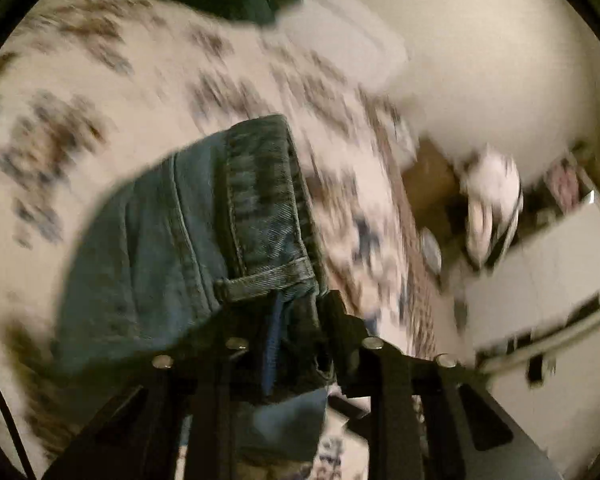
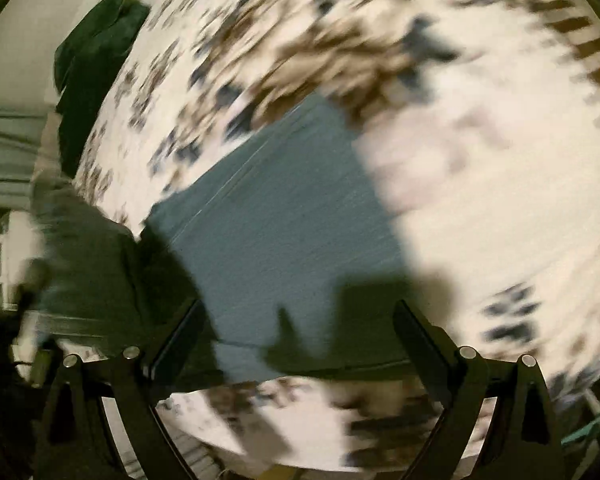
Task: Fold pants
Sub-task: 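Grasp the folded jeans edge with the right tool and fold it over again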
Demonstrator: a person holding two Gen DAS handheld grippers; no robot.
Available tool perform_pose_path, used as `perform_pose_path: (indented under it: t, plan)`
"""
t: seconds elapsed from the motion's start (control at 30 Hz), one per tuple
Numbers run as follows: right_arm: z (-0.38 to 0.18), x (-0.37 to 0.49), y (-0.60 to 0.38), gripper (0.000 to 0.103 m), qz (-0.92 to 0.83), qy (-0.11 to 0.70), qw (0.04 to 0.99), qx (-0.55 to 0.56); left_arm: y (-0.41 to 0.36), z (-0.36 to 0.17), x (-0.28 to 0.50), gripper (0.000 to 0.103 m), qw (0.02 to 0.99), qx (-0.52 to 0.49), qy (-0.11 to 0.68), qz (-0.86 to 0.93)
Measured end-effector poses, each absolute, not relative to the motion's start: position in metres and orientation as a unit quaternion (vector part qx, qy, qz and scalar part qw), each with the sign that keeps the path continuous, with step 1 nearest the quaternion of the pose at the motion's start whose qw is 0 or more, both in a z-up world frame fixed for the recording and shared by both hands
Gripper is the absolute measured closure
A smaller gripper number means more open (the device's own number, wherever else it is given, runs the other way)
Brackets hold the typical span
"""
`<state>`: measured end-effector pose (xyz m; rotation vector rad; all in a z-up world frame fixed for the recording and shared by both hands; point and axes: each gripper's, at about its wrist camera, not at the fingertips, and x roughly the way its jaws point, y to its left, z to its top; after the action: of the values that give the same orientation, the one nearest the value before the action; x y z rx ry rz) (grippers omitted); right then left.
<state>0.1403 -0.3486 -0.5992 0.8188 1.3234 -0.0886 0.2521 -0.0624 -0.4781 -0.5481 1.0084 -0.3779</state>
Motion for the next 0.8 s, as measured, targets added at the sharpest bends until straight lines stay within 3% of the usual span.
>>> perform_pose_path:
  t: [0.13,0.3,0.37,0.4,0.47,0.57,0.7,0.77,0.8]
  plan:
    - [-0.599,0.130,-0.399,0.006,-0.062,0.597,0.718,0.353,-0.118,-0.546,0.254,0.087,0.787,-0.189,0.555,-0.191]
    - [-0.605,0.148,-0.415,0.006,-0.001,0.601,0.711,0.364,-0.108,-0.545,0.245,0.082,0.759,-0.170,0.607,-0.163]
    - [-0.607,0.165,-0.403,0.006,0.042,0.602,0.705,0.372,-0.093,-0.524,0.232,0.060,0.770,-0.158,0.600,-0.148]
    - [-0.609,0.174,-0.394,0.006,0.066,0.604,0.701,0.375,-0.084,-0.516,0.230,0.032,0.780,-0.147,0.594,-0.132]
    - [-0.618,0.197,-0.370,0.006,0.097,0.617,0.691,0.363,-0.058,-0.501,0.226,0.002,0.806,-0.118,0.575,-0.078]
    - [-0.647,0.231,-0.335,0.005,0.114,0.644,0.682,0.328,-0.016,-0.493,0.227,0.002,0.832,-0.087,0.548,0.000]
    - [-0.677,0.260,-0.300,0.000,0.090,0.691,0.664,0.272,0.028,-0.515,0.239,0.002,0.816,-0.076,0.570,0.067]
    - [-0.664,0.264,-0.286,0.003,0.092,0.691,0.674,0.245,0.041,-0.521,0.241,0.002,0.815,-0.073,0.569,0.089]
    - [-0.649,0.262,-0.282,0.012,0.079,0.679,0.696,0.222,0.042,-0.524,0.243,0.002,0.815,-0.070,0.569,0.092]
